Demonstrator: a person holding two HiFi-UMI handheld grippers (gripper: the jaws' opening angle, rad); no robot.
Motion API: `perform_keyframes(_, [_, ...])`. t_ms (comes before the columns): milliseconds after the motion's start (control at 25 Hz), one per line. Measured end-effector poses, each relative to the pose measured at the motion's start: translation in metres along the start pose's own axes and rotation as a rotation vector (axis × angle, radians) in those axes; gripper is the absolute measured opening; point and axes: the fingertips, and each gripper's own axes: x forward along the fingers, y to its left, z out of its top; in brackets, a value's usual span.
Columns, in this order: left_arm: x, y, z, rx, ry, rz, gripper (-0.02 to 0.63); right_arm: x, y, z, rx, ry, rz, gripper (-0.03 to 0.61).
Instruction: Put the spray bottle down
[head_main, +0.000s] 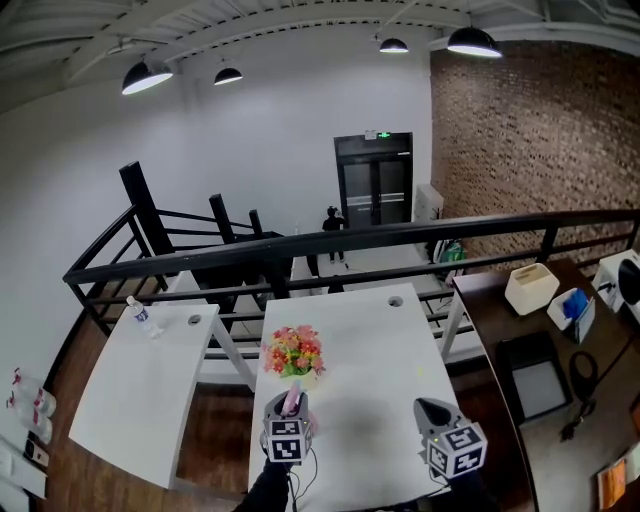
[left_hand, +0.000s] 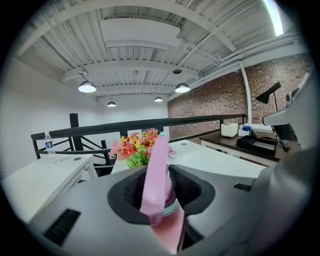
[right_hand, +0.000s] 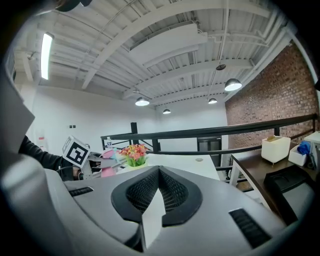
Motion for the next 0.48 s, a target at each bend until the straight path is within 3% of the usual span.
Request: perform_keyframes(480, [0.0023,-0.003,-0.0008,0.024,-0.056,0.023,0.132,-0.0061,-0.0013,0.0006,-0.008,-0.004,-0.012,-0.021])
